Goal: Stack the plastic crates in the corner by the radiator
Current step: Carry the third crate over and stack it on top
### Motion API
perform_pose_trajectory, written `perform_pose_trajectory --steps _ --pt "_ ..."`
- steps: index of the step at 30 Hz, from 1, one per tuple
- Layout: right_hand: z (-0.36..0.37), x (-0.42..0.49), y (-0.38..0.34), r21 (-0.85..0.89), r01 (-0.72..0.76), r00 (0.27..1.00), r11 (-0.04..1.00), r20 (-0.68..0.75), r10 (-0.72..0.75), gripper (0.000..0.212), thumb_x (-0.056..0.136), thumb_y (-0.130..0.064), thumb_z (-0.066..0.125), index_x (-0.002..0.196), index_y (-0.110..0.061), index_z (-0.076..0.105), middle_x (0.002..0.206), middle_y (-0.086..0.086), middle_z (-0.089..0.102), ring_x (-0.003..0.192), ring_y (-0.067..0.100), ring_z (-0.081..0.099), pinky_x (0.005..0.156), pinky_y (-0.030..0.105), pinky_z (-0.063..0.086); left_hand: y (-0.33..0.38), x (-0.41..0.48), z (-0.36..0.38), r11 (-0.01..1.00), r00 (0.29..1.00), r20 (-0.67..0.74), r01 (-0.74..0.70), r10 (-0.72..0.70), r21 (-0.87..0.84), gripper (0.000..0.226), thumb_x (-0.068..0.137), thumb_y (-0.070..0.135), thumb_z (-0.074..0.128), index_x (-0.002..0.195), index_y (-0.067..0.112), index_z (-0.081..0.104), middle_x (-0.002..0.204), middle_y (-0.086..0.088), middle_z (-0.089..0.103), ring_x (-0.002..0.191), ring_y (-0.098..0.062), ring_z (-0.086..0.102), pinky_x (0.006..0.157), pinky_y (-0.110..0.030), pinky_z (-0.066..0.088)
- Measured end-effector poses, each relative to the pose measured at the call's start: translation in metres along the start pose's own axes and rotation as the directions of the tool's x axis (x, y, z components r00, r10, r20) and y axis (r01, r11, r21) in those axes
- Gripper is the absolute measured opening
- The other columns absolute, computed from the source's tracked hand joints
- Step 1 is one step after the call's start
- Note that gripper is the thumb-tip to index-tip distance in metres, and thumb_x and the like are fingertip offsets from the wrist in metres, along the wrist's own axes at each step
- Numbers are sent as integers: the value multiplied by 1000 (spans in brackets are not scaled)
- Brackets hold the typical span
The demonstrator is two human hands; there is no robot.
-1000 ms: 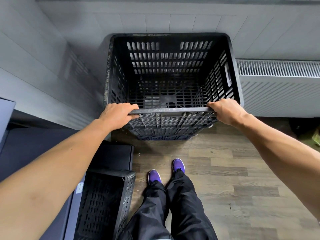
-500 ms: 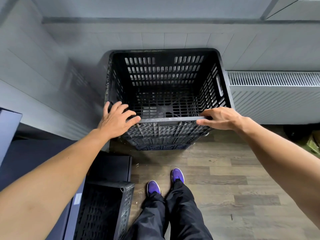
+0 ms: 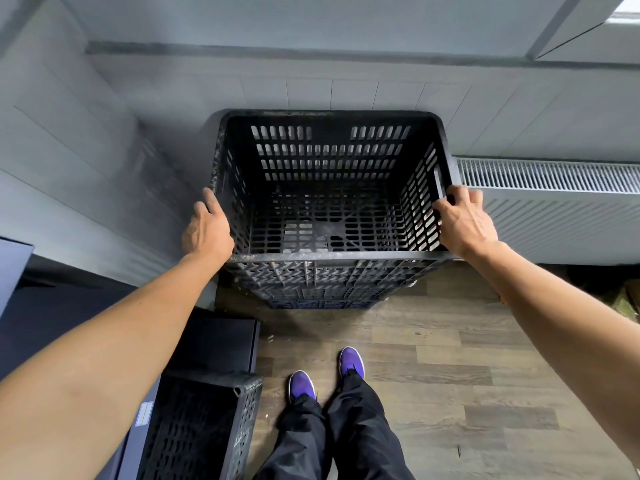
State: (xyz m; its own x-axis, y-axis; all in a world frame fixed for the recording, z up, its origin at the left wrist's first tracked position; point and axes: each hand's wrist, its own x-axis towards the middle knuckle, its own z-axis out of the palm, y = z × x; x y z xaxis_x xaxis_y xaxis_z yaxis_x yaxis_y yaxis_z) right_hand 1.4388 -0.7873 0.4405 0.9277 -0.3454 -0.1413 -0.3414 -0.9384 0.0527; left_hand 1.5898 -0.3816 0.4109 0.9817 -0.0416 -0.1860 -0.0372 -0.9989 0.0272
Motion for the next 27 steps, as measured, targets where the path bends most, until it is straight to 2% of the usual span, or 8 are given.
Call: perform_pose_trajectory --steps 3,6,10,12,14,17,20,27 --pt "3 3 -7 22 -74 997 997 31 74 44 76 17 48 113 -6 51 144 20 21 118 45 33 74 52 55 5 1 -1 999 1000 8 10 -10 53 101 84 11 71 153 5 -3 138 -23 36 103 -38 57 66 -40 46" --pt "4 9 -14 30 -131 988 991 89 128 37 78 18 46 109 -3 46 148 27 12 114 47 39 77 52 55 10 2 -4 998 999 2 34 -34 53 96 84 9 70 152 3 2 137 -24 38 103 -38 58 68 -41 48" --pt "7 14 -14 57 -155 983 986 104 149 35 80 18 44 107 -3 44 147 33 12 113 47 40 77 51 54 13 5 -4 995 995 -61 79 -83 -61 57 91 8 60 136 1 26 123 -24 50 96 -43 59 64 -46 44" --pt "9 18 -10 76 -156 985 985 85 150 35 80 16 47 109 -3 46 142 30 20 108 46 44 77 53 55 13 8 -2 989 990 -88 104 -114 -108 39 96 12 55 126 3 32 113 -25 58 91 -45 60 62 -46 42" --pt "12 21 -8 103 -166 985 981 69 159 34 81 13 50 110 -5 48 136 26 25 99 42 47 74 51 55 8 10 0 986 988 -109 95 -110 -134 30 100 19 51 119 4 33 103 -26 63 85 -44 61 60 -45 43" --pt "13 27 -3 155 -175 984 972 52 169 33 82 8 54 109 -11 51 125 19 31 81 34 46 69 48 55 4 13 3 984 986 -135 71 -93 -163 30 101 26 48 117 4 35 97 -26 65 82 -44 62 55 -43 43" --pt "13 28 -2 194 -213 977 958 50 207 35 82 7 55 110 -14 53 119 16 33 72 33 48 64 41 51 2 11 5 979 981 -160 82 -112 -186 31 102 28 47 118 3 37 97 -26 65 83 -45 62 53 -42 41" --pt "10 29 -2 245 -232 972 941 22 234 37 81 4 59 113 -13 54 116 16 37 67 31 47 62 36 46 -4 14 9 972 977 -184 70 -112 -225 34 101 29 48 120 2 40 99 -29 65 87 -48 62 58 -44 41"
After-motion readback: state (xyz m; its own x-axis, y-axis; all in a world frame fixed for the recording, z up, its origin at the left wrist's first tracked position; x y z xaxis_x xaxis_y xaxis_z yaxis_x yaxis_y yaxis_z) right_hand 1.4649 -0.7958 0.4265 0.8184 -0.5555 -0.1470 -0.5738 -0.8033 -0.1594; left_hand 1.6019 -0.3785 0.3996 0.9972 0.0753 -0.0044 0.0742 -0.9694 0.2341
